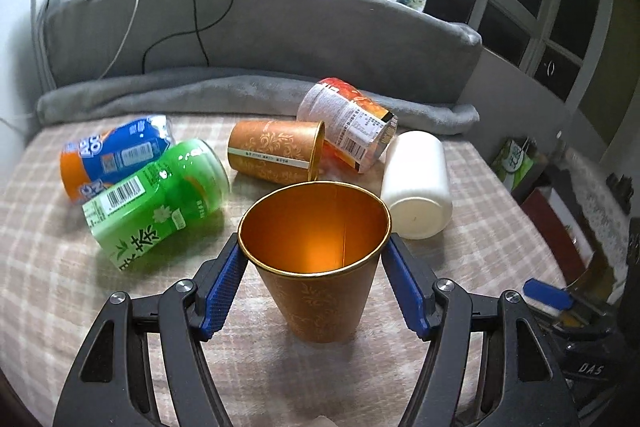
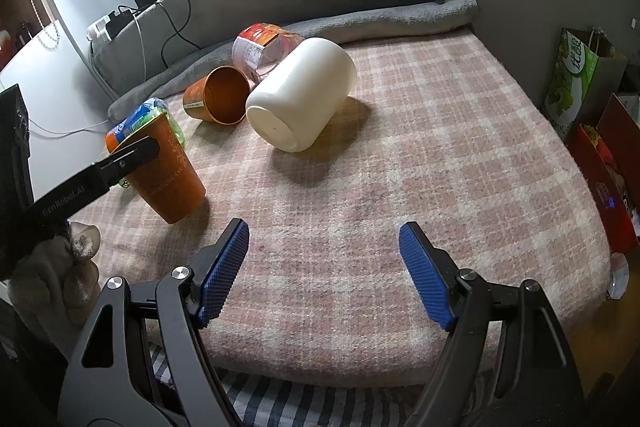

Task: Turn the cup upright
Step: 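Hold the cup upright with the left gripper, then open it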

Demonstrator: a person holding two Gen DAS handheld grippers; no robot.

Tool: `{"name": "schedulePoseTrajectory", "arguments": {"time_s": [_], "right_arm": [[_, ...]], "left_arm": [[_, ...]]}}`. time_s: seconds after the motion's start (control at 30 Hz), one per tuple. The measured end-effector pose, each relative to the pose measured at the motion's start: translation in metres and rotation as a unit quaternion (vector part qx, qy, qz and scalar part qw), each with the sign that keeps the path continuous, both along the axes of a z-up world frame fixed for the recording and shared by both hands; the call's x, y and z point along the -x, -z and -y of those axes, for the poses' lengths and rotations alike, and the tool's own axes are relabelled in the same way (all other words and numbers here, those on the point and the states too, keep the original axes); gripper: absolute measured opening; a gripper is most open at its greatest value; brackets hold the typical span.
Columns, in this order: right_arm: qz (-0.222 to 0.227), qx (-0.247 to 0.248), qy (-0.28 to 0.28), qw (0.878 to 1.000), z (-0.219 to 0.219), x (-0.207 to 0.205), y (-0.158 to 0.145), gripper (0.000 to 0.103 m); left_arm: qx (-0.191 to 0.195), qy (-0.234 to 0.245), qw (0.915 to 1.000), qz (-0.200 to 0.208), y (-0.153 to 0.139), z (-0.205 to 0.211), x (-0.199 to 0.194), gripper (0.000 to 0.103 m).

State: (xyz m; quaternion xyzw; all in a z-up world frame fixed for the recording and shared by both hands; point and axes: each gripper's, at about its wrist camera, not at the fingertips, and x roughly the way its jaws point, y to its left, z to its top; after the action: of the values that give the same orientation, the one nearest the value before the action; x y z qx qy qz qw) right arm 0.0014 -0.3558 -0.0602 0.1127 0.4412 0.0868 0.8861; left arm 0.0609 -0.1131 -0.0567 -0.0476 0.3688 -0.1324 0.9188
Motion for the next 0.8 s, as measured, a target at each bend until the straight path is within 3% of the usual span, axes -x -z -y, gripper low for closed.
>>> {"name": "schedulePoseTrajectory", "arguments": {"time_s": [0.3,0.8], "right_arm": [[0.001,-0.002,0.006,1.000,0.001,0.001,-0.002,0.080],[0.003,-0.004,0.010,1.000,0.003,0.003,-0.003,0.080]], "left_arm": [[-0.018,0.013,0.9997,0.007,0.004,0.009,0.007,0.068],[-0.016,0.036,0.9992,0.002,0.009,0.017,0.021,0.068]]}}
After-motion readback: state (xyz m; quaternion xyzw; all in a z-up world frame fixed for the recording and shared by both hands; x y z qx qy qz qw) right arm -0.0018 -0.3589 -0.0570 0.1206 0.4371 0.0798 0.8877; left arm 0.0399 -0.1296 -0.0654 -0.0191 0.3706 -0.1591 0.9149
